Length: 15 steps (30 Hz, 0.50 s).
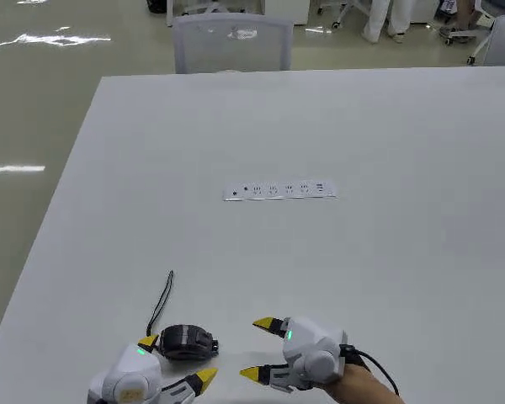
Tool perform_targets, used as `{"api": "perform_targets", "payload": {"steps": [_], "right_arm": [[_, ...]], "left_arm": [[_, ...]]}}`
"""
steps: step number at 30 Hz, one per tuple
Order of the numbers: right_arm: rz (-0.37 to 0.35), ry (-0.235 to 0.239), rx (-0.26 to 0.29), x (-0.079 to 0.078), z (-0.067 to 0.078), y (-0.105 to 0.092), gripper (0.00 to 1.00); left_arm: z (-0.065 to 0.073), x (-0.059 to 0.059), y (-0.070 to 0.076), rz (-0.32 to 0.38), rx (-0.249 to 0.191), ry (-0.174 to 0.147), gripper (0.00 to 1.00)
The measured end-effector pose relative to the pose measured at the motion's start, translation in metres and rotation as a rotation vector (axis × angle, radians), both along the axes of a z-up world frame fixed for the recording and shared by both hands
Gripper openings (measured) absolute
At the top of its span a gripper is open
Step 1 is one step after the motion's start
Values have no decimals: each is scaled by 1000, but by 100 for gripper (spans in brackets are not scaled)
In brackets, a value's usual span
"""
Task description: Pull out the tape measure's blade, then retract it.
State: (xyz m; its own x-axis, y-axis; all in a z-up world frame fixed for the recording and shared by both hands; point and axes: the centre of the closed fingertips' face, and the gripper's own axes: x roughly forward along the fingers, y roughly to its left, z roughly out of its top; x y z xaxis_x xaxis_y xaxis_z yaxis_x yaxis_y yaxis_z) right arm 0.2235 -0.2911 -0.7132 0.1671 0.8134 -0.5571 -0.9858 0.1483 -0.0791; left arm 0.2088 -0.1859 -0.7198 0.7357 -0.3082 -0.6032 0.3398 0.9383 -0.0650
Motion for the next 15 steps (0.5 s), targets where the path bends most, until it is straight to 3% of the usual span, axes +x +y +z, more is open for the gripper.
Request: {"api": "perform_targets", "payload": {"steps": [11,15], "right_arm": [[-158,53,34,-2,17,-29,62],[-191,40,28,0,22,-39,65]], "left_arm": [[19,-5,7,3,-29,-12,78],[20,-9,10,2,-24,5,79]]}}
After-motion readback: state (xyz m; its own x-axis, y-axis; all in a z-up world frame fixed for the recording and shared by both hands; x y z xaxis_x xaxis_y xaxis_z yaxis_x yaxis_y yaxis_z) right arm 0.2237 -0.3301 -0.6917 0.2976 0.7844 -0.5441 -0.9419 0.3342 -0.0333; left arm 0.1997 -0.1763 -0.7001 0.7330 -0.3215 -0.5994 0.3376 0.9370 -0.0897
